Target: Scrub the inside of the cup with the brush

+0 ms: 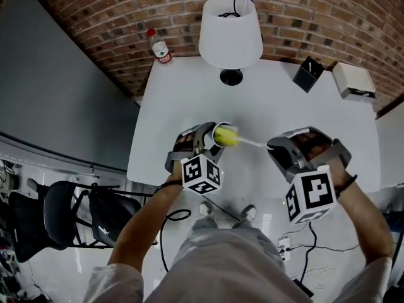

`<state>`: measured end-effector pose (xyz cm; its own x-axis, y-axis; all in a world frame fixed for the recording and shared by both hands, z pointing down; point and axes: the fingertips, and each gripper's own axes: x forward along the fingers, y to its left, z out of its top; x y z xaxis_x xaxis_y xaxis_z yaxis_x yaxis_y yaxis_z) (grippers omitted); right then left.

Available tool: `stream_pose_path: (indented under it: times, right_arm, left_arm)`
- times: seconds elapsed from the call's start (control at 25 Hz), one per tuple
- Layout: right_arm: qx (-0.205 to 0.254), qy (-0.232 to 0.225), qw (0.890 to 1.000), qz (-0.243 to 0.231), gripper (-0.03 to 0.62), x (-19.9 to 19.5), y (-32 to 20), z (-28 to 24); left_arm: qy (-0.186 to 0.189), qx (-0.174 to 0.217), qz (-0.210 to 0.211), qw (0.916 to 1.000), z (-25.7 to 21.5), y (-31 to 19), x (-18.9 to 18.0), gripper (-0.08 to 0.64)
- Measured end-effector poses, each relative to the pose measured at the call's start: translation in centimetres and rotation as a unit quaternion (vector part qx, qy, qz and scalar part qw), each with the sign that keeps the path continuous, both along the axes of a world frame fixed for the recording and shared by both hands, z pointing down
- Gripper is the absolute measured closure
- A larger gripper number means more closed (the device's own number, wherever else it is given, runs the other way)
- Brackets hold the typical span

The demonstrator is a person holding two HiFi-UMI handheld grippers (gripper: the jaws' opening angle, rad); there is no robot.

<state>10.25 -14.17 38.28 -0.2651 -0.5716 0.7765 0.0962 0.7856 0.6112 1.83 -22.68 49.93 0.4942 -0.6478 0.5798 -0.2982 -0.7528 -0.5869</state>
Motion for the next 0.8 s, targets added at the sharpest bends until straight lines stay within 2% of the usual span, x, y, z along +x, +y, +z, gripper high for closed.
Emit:
stream_pose_path:
  times: [0.12,0.2,0.48,0.64,0.8]
  right_arm:
    - [-0.056,-0.060,0.995,0.057,0.563,-0.6,0.0,-0.2]
    - [-0.097,-0.105,0.985,0.099,0.563,-0.8,-0.1,-0.5]
    - [-0.179,-0.182,0.946,0.197,0.563,-1.3,-0.7,-0.4]
    - [-0.227,-0.229,0.914,0.247,0.563,-1.3,-0.8,-0.2]
    - [-0.279,-0.273,0.872,0.295,0.561,-0.9,-0.7,0.1]
  left_arm:
    - [0.000,0.006,-0.005,1.0000,0.0,0.0,-0.2,0.281]
    - [0.002,0.009,-0.006,0.9999,-0.1,0.1,-0.1,0.281]
    - [0.012,0.011,-0.010,0.9998,-0.2,-0.1,0.3,0.282]
    - [0.016,0.012,-0.014,0.9997,-0.1,-0.1,0.2,0.284]
    - [0.018,0.019,-0.018,0.9995,-0.1,-0.1,0.2,0.284]
